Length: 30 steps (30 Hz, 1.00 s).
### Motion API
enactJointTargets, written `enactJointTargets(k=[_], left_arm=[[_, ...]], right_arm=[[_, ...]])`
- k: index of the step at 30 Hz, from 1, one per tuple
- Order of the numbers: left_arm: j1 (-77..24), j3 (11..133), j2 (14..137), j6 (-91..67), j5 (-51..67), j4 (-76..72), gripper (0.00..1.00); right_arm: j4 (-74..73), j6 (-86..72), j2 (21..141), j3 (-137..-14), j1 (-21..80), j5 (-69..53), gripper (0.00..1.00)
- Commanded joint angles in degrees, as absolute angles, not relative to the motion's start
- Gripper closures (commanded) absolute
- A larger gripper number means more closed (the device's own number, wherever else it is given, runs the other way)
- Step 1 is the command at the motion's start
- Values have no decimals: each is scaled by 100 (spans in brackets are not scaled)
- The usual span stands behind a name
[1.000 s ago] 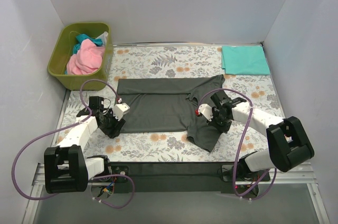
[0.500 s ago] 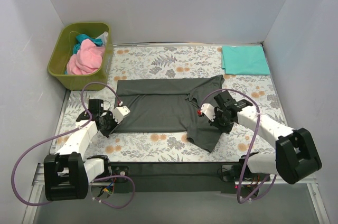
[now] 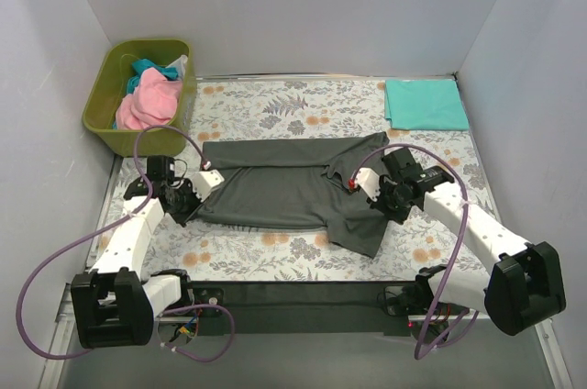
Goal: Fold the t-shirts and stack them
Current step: Fold the tshirt
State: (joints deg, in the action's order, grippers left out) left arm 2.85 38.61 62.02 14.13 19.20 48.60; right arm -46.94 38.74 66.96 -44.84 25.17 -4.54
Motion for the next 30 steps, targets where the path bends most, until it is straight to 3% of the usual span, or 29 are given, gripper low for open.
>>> enactJointTargets(k=[1,17,30], left_arm=[[307,4323,6389,1450,2092,4983,100],[466,5685,7980,906,2276,4061,100],[475,6056,9192,546,2171,3227,100]], right_arm=[[-4773,4043,6802,-5087,2382,-501,99],[-4685,4544,8525,-6837,1943,-589,99],[-4614,4562,10009,-7954,1688,-703,99]])
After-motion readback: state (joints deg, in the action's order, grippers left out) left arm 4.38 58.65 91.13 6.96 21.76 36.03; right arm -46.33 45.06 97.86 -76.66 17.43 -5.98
